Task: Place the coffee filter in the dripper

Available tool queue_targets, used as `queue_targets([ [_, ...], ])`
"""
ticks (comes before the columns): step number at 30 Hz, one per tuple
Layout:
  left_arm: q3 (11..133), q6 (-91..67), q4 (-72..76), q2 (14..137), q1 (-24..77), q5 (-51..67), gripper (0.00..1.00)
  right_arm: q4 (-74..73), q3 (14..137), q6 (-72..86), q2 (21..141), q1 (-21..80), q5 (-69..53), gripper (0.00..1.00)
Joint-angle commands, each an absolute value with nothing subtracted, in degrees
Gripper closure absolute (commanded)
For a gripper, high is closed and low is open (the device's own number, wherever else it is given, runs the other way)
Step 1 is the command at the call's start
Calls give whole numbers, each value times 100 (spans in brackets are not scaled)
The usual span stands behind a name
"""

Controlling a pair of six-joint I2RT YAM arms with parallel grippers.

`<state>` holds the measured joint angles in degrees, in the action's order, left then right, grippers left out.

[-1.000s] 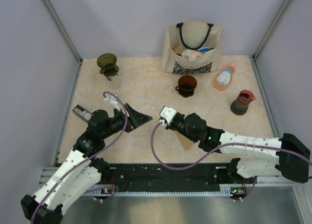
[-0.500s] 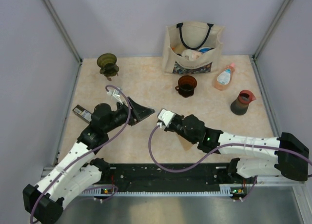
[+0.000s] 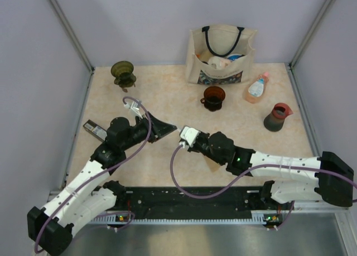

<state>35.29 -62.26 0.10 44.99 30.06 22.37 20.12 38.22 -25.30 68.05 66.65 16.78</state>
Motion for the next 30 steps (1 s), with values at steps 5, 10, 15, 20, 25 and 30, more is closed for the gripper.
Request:
queue_targets([
  [5,3463,-6100,448,4430,3041,2232,58,2074,3876,-2321,6530,6750,1459,100],
  [10,3445,-6064,571,4465,3050,2338,60,2039,3911,-2241,6495,6750,1371,100],
  [15,3401,-6126,878,4526,3059,2505,64,1978,3938,-2197,6530,6750,1275,100],
  [20,3375,-6222,1159,4632,3085,2681,70,1890,3990,-2206,6636,6759,1222,100],
  [25,3393,-6223,1178,4693,3111,2663,86,1819,3990,-2180,6653,6750,1187,100],
  [30,3358,-6170,1108,4693,3120,2646,100,1776,3955,-2101,6636,6750,1204,100],
])
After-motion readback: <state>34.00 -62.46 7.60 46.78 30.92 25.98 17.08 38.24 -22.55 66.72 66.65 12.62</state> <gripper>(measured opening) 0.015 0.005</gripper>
